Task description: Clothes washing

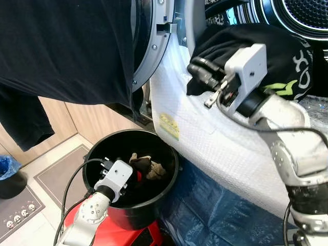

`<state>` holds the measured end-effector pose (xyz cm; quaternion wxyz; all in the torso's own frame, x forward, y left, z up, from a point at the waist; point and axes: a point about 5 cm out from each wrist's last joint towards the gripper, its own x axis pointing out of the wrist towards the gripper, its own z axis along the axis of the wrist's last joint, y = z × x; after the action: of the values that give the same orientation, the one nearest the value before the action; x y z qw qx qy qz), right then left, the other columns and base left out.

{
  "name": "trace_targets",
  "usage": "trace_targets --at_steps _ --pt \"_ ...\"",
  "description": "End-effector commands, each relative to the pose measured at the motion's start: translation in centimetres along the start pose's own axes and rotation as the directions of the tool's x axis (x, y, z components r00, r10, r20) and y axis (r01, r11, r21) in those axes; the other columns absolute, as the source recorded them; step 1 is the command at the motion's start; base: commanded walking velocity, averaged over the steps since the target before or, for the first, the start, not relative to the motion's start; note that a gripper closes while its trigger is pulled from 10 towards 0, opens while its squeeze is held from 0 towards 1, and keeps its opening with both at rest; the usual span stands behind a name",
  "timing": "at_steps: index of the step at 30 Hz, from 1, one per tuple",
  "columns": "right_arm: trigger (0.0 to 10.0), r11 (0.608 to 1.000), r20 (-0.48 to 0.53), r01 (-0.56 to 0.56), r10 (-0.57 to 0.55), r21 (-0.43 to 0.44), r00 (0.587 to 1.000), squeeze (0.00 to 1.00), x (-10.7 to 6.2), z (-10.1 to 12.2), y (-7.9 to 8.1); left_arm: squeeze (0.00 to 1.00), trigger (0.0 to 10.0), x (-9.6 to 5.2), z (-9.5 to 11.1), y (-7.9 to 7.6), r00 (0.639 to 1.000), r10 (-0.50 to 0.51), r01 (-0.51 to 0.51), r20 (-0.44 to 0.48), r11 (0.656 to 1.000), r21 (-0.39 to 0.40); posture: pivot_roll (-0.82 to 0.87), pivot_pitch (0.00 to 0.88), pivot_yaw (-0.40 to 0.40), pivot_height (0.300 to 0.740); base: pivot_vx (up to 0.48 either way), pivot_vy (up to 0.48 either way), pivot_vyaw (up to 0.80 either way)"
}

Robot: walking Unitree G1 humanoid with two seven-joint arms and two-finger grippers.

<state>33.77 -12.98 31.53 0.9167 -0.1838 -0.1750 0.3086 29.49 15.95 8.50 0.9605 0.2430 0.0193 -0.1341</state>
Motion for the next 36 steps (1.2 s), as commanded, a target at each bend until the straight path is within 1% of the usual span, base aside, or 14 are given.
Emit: trace_targets --at_steps 1,4,7,8,14,17,21,23,26,27,28,31,34,36 --pt "10.0 0.996 -0.067 0.09 -0.09 0.007 0.994 0.0 -0.1 -0.7 -1.8 0.0 10.0 0.0 0.2 -0.1 1.0 -0.012 0.012 0.004 1.0 -0.014 0.17 0.031 0.005 0.74 0.0 0.0 0.0" --pt "10.0 0.982 -0.123 0.188 -0.184 0.02 0.975 0.0 -0.1 -1.2 -3.5 0.0 10.0 0.0 0.3 -0.2 1.0 -0.02 0.021 0.007 1.0 -0.011 0.17 0.031 0.005 0.74 0.0 0.0 0.0" --pt "10.0 0.928 -0.18 0.373 -0.365 0.013 0.914 0.0 -0.6 -1.5 -6.7 0.0 10.0 0.1 0.4 -0.2 1.0 -0.021 0.021 0.006 1.0 -0.012 0.16 0.031 0.002 0.74 0.0 0.0 0.0" --pt "10.0 0.892 -0.189 0.451 -0.439 0.022 0.878 0.0 -0.9 -1.4 -8.1 0.0 10.0 0.1 0.4 -0.2 1.0 -0.02 0.02 0.008 1.0 -0.013 0.16 0.031 0.002 0.74 0.0 0.0 0.0" --pt "10.0 0.873 -0.107 0.467 -0.456 0.14 0.884 0.0 -1.2 0.5 -9.8 0.0 10.0 -0.2 0.5 -0.5 0.999 -0.038 0.038 0.009 0.999 -0.021 0.17 0.035 0.0 0.74 0.0 0.0 0.0" --pt "10.0 0.846 -0.104 0.498 -0.487 0.188 0.867 0.0 -1.2 0.8 -10.5 0.0 10.0 -0.3 0.6 -0.6 0.999 -0.044 0.044 0.012 0.999 -0.024 0.17 0.038 0.002 0.74 0.0 0.0 0.0" --pt "10.0 0.731 -0.193 0.668 -0.642 0.14 0.742 0.0 -2.2 0.4 -13.5 0.0 10.0 -0.2 0.9 -0.6 0.999 -0.047 0.047 0.02 0.999 -0.022 0.16 0.04 0.002 0.74 0.0 0.0 0.0" --pt "10.0 0.703 -0.228 0.699 -0.665 0.128 0.711 0.0 -2.6 0.0 -14.2 0.0 10.0 -0.1 1.0 -0.6 0.999 -0.049 0.049 0.021 0.999 -0.022 0.16 0.04 0.0 0.74 0.0 0.0 0.0" --pt "10.0 0.596 -0.303 0.803 -0.765 0.001 0.568 0.0 -4.4 -1.1 -15.9 0.0 10.0 -0.1 1.0 -0.7 0.999 -0.051 0.051 0.018 0.998 -0.026 0.16 0.041 -0.002 0.74 0.0 0.0 0.0" --pt "10.0 0.596 -0.303 0.803 -0.765 0.001 0.568 0.0 -4.4 -1.1 -15.9 0.0 10.0 -0.1 1.0 -0.7 0.999 -0.051 0.051 0.018 0.998 -0.026 0.16 0.041 -0.002 0.74 0.0 0.0 0.0" --pt "10.0 0.549 -0.318 0.834 -0.8 -0.047 0.509 0.0 -5.2 -1.4 -16.6 0.0 10.0 -0.2 1.0 -0.8 0.998 -0.056 0.056 0.015 0.998 -0.024 0.16 0.044 -0.004 0.74 0.0 0.0 0.0" --pt "10.0 0.464 -0.339 0.884 -0.843 -0.061 0.419 0.0 -6.1 -1.8 -17.3 0.0 10.0 -0.3 0.9 -1.0 0.997 -0.071 0.071 0.007 0.997 -0.021 0.16 0.044 -0.005 0.74 0.0 0.0 0.0" --pt "10.0 0.446 -0.343 0.894 -0.846 -0.038 0.407 0.0 -5.9 -1.8 -17.4 0.0 10.0 -0.3 0.9 -1.0 0.997 -0.072 0.072 0.005 0.997 -0.017 0.16 0.045 -0.004 0.74 0.0 0.0 0.0" --pt "10.0 0.457 -0.347 0.889 -0.831 0.022 0.435 0.0 -5.3 -1.6 -17.1 0.0 10.0 -0.3 1.0 -1.0 0.997 -0.072 0.072 0.003 0.997 -0.015 0.16 0.045 -0.004 0.74 0.0 0.0 0.0"
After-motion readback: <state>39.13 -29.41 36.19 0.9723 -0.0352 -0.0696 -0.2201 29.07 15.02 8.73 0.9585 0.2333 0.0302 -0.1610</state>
